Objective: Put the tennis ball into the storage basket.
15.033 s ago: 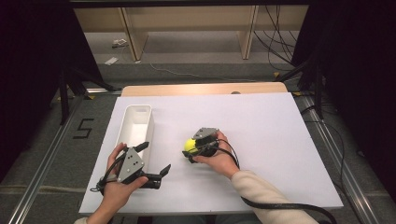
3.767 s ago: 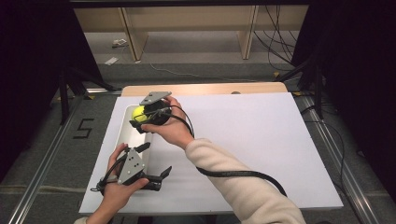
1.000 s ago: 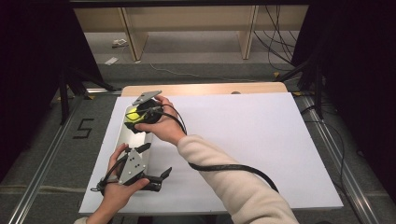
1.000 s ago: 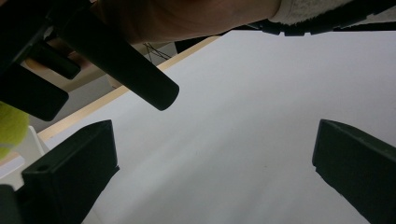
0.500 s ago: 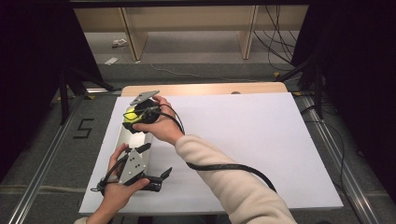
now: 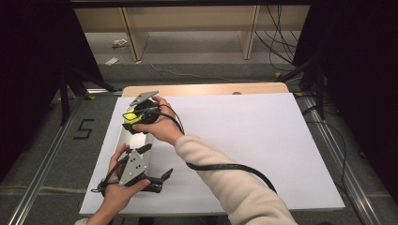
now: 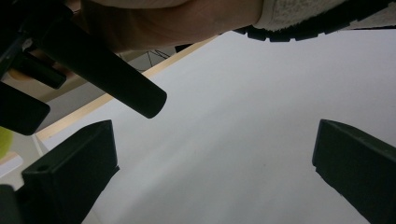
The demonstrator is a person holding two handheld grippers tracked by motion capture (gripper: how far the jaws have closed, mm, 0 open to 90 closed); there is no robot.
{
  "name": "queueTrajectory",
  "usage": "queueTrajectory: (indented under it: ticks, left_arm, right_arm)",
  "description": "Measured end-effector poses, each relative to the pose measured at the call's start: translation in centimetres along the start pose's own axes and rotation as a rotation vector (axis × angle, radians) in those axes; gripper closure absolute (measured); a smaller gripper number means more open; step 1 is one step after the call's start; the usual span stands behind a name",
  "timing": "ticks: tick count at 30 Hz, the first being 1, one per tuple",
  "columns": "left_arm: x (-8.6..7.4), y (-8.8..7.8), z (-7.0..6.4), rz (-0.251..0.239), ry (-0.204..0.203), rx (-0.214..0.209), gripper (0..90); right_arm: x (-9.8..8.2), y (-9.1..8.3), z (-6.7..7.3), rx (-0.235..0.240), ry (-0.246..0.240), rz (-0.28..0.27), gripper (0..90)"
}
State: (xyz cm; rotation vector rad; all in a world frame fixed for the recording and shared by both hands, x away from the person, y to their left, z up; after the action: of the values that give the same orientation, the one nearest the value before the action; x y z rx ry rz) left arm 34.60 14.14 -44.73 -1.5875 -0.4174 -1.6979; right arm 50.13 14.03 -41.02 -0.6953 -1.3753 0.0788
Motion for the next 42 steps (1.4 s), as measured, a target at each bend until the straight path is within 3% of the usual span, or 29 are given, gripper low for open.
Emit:
queueTrajectory:
  ticks: [42]
  left_arm:
    - [0.0, 0.0, -0.1, 0.005, 0.010, -0.001, 0.0]
  right_arm:
    - [-1.0, 1.4, 0.4, 0.030, -0.014, 0.061, 26.8]
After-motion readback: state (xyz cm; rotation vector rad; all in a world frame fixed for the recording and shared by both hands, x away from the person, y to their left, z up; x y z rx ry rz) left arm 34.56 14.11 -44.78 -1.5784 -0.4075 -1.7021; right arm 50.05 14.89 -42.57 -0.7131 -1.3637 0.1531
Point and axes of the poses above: each handheld gripper's, and its own axes: y roughly forward along the jaws, x roughly out of its top, z roughly to its left, the point moved 5 cm from there along y, roughly forward along the jaws, and after that the axes turned 2 degrees about -z, right-handed, at the moved point
